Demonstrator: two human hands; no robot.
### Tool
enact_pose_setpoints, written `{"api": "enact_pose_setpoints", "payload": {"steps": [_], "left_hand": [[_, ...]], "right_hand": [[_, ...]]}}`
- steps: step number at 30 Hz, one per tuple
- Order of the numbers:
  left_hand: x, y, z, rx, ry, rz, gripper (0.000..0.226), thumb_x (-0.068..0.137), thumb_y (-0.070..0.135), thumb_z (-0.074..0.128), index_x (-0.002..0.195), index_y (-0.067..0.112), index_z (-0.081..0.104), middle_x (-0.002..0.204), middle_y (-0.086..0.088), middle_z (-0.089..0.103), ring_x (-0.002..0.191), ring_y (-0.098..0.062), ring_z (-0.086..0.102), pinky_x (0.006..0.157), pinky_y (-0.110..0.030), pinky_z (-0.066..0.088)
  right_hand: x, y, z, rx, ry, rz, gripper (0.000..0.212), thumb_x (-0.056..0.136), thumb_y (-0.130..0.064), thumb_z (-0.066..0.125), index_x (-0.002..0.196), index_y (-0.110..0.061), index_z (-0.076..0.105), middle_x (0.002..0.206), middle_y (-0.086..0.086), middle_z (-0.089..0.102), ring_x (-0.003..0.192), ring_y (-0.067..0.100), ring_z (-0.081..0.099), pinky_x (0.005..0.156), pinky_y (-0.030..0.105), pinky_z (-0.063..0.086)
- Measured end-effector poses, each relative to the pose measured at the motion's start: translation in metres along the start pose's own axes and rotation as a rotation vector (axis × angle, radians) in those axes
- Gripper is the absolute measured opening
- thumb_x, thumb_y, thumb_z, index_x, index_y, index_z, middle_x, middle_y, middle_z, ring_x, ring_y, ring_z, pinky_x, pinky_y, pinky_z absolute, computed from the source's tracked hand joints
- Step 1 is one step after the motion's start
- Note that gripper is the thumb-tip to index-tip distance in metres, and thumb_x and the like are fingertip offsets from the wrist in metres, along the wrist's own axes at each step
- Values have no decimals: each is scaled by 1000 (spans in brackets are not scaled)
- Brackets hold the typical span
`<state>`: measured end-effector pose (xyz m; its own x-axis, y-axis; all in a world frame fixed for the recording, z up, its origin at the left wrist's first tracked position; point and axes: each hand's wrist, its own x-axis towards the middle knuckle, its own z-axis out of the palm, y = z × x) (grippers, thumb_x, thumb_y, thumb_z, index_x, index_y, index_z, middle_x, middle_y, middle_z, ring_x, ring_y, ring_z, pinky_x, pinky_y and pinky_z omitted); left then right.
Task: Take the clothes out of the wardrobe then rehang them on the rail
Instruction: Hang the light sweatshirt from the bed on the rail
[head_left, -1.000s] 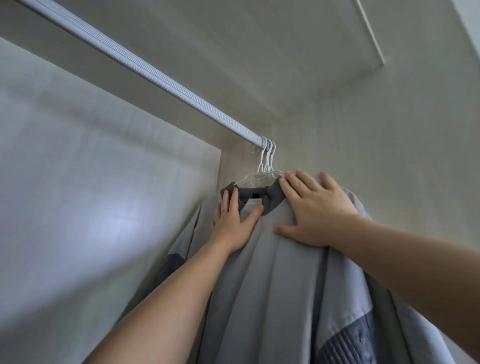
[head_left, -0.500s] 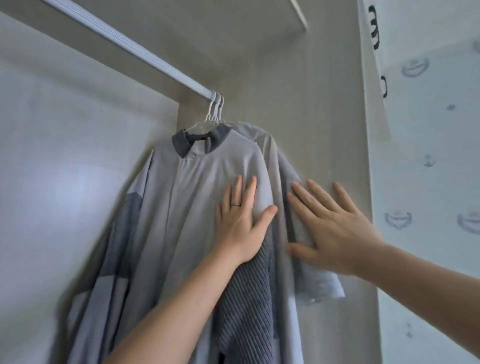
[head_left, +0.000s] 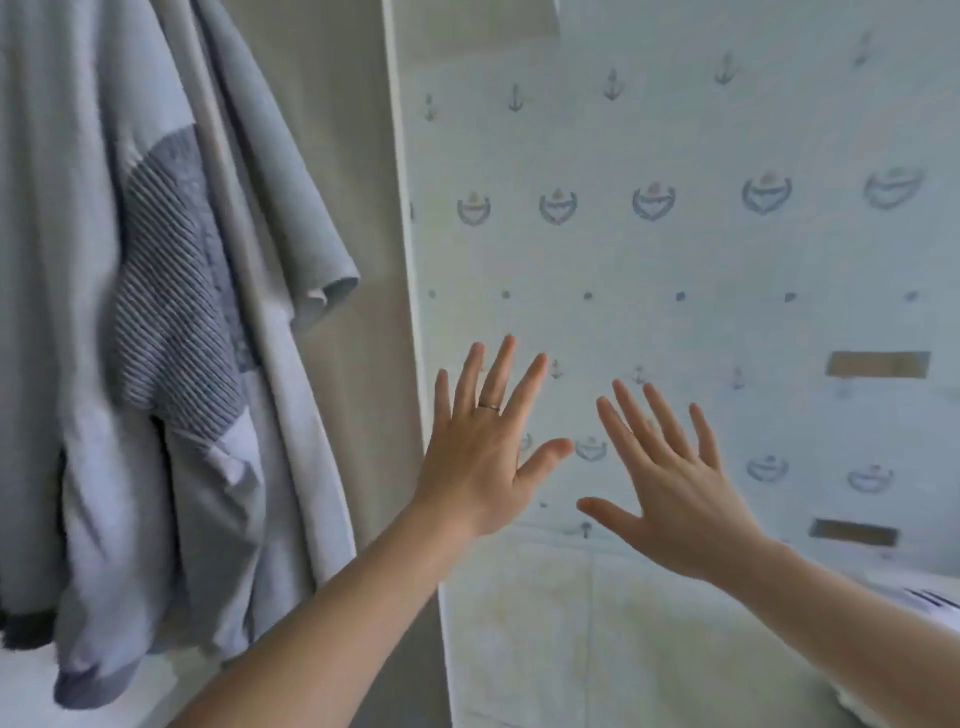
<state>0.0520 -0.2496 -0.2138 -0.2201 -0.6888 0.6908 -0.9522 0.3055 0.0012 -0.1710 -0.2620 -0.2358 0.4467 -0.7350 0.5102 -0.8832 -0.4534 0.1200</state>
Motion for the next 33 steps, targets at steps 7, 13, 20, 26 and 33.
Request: {"api": "enact_pose_setpoints", "payload": {"steps": [7,13,20,26,33], "left_hand": [[-64,129,127,-196,-346,72,76,92,77,12,156,41,-8,164,10,-22,149,-18,-28,118,-54,-14],[-90,224,212,-334,-638,155,80,87,80,8,156,41,-10,163,10,-24,146,-16,-33,119,-56,-12],[-65,315,313,-458,-809,320,82,85,81,7,155,42,-11,163,11,-26,145,-14,-35,117,-55,-14],[5,382,397,-514,-881,484,83,85,80,6,156,40,-10,164,8,-22,147,-16,-31,118,-53,-15],[85,450,486,-566,-913,645,78,87,79,7,153,44,-17,163,11,-25,144,-13,-37,116,-48,-21]], "right_hand": [[-157,85,57,-24,-306,302,98,82,-87,8,156,-26,-12,161,-6,-26,149,21,-22,119,57,-4],[-261,145,78,-25,-464,595,98,78,-84,6,155,-27,-14,158,-7,-33,146,20,-30,119,55,-9],[-322,222,107,-49,-551,917,94,84,-83,17,153,-31,-20,158,-9,-32,144,20,-32,117,53,-17],[-329,302,132,-78,-557,1198,93,82,-86,12,154,-34,-16,158,-12,-30,144,16,-34,116,52,-19],[-324,382,164,-116,-598,1406,94,79,-86,5,151,-33,-23,155,-13,-36,140,14,-40,115,53,-20]]}}
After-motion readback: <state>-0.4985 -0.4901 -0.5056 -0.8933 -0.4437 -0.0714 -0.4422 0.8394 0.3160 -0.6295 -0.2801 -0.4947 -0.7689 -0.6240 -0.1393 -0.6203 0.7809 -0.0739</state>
